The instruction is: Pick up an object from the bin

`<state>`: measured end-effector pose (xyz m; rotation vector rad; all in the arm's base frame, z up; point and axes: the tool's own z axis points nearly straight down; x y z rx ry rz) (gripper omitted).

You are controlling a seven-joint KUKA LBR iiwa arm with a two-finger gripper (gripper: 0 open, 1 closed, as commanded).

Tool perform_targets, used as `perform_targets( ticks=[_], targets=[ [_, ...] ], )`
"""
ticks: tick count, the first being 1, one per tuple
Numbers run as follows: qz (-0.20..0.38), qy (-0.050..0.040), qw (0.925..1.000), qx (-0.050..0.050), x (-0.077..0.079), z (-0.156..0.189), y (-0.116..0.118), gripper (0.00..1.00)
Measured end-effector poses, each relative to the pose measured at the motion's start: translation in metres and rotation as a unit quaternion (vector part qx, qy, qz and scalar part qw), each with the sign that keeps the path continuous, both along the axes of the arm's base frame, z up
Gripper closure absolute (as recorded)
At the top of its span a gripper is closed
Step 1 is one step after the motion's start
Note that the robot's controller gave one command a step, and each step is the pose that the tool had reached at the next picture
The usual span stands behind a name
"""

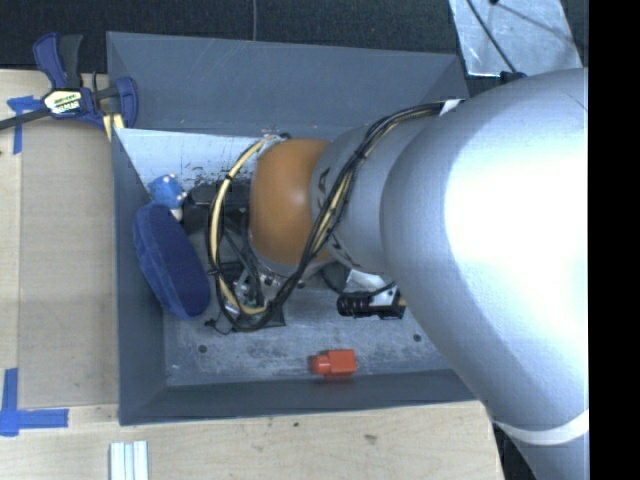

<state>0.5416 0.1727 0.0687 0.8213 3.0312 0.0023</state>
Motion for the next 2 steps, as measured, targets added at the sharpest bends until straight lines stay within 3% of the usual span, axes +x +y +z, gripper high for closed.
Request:
perform_targets(
  ticks=[1,2],
  targets=[
    [0.0,-0.0021,1.0,0.0,0.002,0.002,-0.001,1.0],
    [0.009,-0.0048,0.9999,0.0,0.023,0.179,-0.03,1.0]
  ],
)
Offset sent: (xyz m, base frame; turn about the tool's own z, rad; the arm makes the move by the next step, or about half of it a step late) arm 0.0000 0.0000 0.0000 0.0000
